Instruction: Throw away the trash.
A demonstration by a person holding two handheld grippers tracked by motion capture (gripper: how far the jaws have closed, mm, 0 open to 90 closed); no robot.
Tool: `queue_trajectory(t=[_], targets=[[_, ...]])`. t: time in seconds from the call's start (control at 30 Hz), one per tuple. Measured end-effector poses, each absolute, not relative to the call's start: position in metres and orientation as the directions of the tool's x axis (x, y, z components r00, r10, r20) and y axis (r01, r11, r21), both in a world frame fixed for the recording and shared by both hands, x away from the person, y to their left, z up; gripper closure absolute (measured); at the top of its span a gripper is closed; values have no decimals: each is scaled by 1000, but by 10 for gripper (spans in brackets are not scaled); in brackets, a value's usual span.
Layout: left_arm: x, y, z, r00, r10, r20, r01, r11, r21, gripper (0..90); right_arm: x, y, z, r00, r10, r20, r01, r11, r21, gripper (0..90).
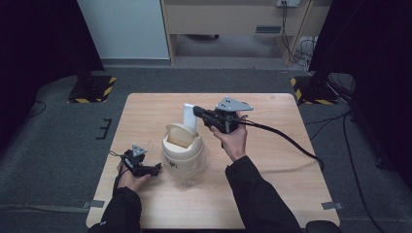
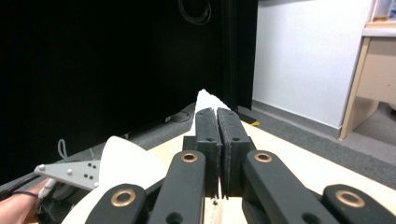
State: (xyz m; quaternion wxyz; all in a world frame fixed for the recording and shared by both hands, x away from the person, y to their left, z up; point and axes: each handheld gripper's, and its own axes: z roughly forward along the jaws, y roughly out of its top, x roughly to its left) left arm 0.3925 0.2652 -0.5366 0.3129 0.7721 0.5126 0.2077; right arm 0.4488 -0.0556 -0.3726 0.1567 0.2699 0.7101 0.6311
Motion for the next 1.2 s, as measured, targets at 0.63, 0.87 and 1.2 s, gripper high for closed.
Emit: queue_trajectory(t=[0.63, 0.87, 1.2], targets=[[392, 265, -537, 388, 922, 0, 662, -279, 696, 0, 453, -53, -377, -795, 583, 167, 268, 91, 959, 706], [392, 265, -537, 388, 922, 0, 662, -279, 696, 0, 456, -74, -370, -725, 674, 145, 256, 67, 964, 579], [392, 265, -537, 386, 922, 1, 661, -277, 697, 0, 450, -139, -409, -609, 785, 118, 382, 159, 910, 391]])
